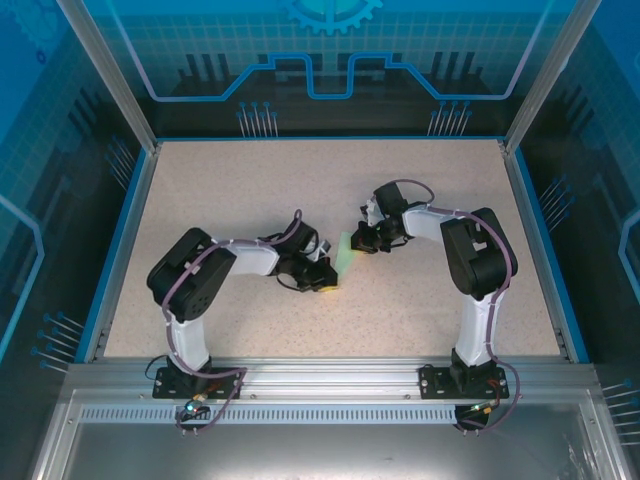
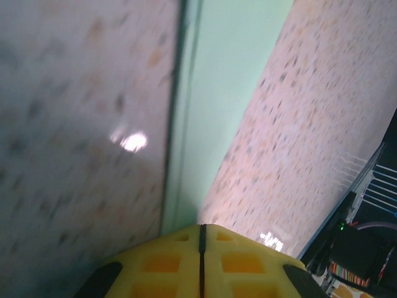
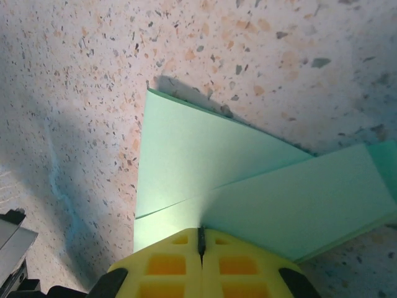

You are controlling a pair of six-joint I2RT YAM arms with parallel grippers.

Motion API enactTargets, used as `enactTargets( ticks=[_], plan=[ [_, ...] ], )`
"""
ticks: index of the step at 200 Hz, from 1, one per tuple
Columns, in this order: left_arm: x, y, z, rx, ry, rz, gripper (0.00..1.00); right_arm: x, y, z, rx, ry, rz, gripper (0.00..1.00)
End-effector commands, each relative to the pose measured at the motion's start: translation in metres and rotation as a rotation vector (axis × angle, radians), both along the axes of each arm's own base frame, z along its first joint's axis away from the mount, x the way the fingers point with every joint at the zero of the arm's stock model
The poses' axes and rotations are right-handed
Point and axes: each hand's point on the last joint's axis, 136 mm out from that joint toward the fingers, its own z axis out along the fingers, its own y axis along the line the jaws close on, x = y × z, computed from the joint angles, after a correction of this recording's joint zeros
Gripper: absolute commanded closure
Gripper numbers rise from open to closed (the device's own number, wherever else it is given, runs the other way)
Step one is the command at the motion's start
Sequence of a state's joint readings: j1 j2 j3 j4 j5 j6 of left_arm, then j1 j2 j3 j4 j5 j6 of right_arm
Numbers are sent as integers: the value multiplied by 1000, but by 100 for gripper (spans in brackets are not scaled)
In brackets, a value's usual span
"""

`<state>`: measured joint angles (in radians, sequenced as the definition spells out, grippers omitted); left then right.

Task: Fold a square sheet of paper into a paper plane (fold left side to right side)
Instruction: Fold the wing for the fifth time at the center of the table, then pick up the paper plane at the center of the table.

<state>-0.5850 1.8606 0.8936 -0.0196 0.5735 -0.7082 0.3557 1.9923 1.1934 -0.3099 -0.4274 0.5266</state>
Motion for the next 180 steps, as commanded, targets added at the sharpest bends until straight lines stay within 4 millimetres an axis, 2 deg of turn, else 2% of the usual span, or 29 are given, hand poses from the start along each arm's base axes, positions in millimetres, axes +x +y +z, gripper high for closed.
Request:
enactTargets(
  ticks=[1, 16, 38, 51, 72, 90, 121, 148, 162, 180],
  plan=[
    [-26, 22, -5, 55, 80, 15, 90, 5, -6, 4, -73, -23, 6, 100],
    [-22, 25, 12, 40, 35, 19, 87, 14, -6, 23, -76, -76, 5, 94],
    [-12, 33, 37, 36, -46, 41, 78, 21, -12, 55, -107, -171, -14, 72],
    [-6, 39, 51, 50, -110, 59, 68, 18, -18, 71, -145, -220, -28, 61],
    [2, 51, 65, 99, -197, 95, 60, 3, -30, 83, -242, -264, -62, 43],
    [9, 62, 72, 148, -259, 130, 55, -16, -34, 81, -321, -262, -86, 29],
    [16, 74, 80, 208, -316, 164, 54, -42, -14, 65, -337, -226, -78, 14],
    [16, 78, 80, 222, -320, 169, 53, -48, 12, 52, -350, -201, -31, 13],
    [15, 79, 79, 226, -321, 173, 53, -47, 18, 44, -390, -190, -19, 14],
    [13, 81, 77, 232, -318, 178, 53, -45, 19, 33, -445, -167, -15, 21]
  ],
)
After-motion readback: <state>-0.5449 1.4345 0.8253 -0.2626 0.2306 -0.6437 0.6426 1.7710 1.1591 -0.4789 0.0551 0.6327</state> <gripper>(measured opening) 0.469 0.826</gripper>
